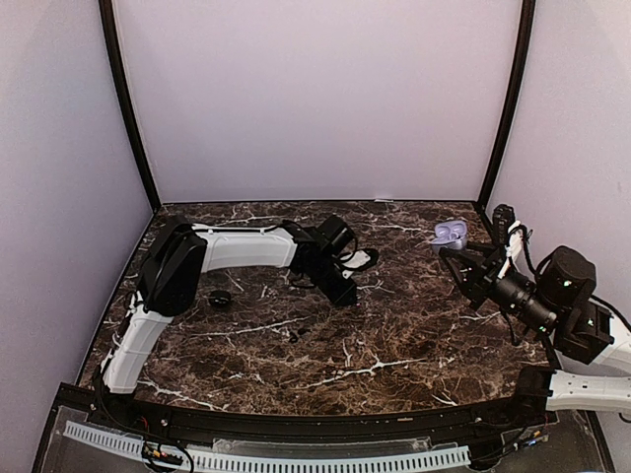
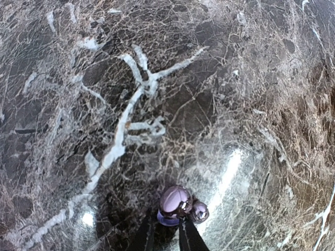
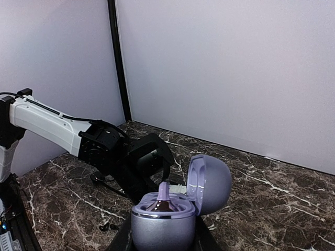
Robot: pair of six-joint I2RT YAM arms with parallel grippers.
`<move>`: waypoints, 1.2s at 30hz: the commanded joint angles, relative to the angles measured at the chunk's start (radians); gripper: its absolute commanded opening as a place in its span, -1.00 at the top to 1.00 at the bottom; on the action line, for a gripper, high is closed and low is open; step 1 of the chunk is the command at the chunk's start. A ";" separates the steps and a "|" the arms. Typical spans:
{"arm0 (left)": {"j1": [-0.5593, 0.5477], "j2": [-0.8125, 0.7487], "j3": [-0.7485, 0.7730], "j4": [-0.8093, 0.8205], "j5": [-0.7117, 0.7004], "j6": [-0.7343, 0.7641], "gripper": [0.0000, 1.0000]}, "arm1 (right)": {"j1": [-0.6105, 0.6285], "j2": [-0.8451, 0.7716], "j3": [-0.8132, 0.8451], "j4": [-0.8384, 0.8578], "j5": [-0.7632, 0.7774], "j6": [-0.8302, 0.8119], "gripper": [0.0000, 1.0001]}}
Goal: Insert the wireless bluetooth earbuds into the charging case
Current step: Pick up the left earbud from the center of the board.
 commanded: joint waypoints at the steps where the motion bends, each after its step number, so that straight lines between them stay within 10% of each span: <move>1: -0.009 0.048 0.021 -0.081 -0.005 0.008 0.70 | -0.007 -0.001 0.011 0.034 0.002 -0.014 1.00; 12: -0.009 0.014 0.025 -0.062 -0.015 -0.015 1.00 | -0.007 -0.006 0.003 0.026 0.006 -0.007 1.00; 36: -0.007 -0.406 -0.145 -0.016 -0.050 -0.130 1.00 | -0.006 0.077 -0.052 0.227 0.018 -0.145 1.00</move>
